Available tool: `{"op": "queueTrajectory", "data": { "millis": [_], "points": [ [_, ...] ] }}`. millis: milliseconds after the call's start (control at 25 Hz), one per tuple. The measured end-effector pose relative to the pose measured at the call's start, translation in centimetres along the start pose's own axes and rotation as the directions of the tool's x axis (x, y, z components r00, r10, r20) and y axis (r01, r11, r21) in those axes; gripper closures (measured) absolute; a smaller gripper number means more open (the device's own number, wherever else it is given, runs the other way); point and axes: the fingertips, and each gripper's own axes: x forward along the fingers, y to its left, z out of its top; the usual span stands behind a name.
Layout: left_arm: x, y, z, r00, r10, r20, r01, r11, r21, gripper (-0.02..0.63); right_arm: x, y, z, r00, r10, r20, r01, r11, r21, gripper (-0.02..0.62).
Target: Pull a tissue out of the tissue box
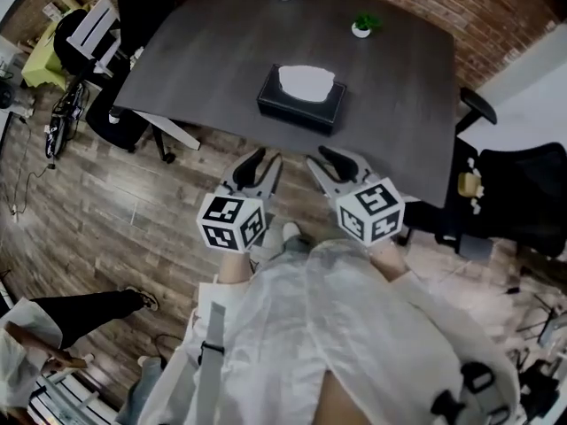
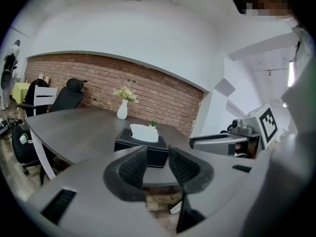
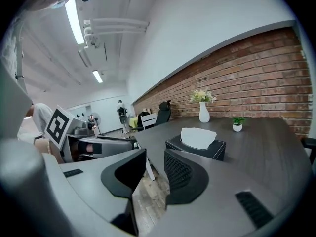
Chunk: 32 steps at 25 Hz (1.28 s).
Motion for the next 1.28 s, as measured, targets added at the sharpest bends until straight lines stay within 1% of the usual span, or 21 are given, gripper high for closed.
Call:
{"op": "queueTrajectory", "data": {
  "millis": [280,400,480,640,800,1160,1280],
  "points": [
    [1.1,1.9,-1.0,0.998,-0.046,-0.037,0.045,0.998,-0.046,0.488,1.3,-0.6,1.7,0.999,-0.023,0.033,0.022,0.999,0.027,0.486],
    [1.9,2.9,-1.7,0.996,-0.059,-0.06,0.054,0.996,-0.073,0.488,2.2,-1.0,1.8,0.999,-0.025,0.03,0.024,1.0,0.011,0.486],
    [2.3,3.5,-1.8,0.996,-0.06,-0.072,0.054,0.996,-0.077,0.489,2.6,-1.5,1.8,0.999,-0.034,0.026,0.034,0.999,0.015,0.486],
    [3.0,5.1,-0.6,0.997,-0.039,-0.069,0.035,0.998,-0.061,0.488,3.9,-3.1,2.4,0.998,-0.044,0.033,0.042,0.998,0.051,0.488],
    [4.6,6.4,1.0,0.998,-0.029,-0.057,0.027,0.999,-0.035,0.488,5.8,-4.9,4.0,0.998,-0.023,0.052,0.019,0.997,0.072,0.488],
    [10.3,9.5,5.4,0.999,-0.006,-0.048,0.008,0.999,0.045,0.488,9.7,-9.6,8.2,0.996,0.027,0.09,-0.029,0.999,0.024,0.489],
    [12.0,10.5,6.1,0.999,0.01,-0.052,-0.007,0.999,0.048,0.488,10.4,-11.3,8.8,0.995,0.032,0.091,-0.033,0.999,0.008,0.491]
  ]
}}
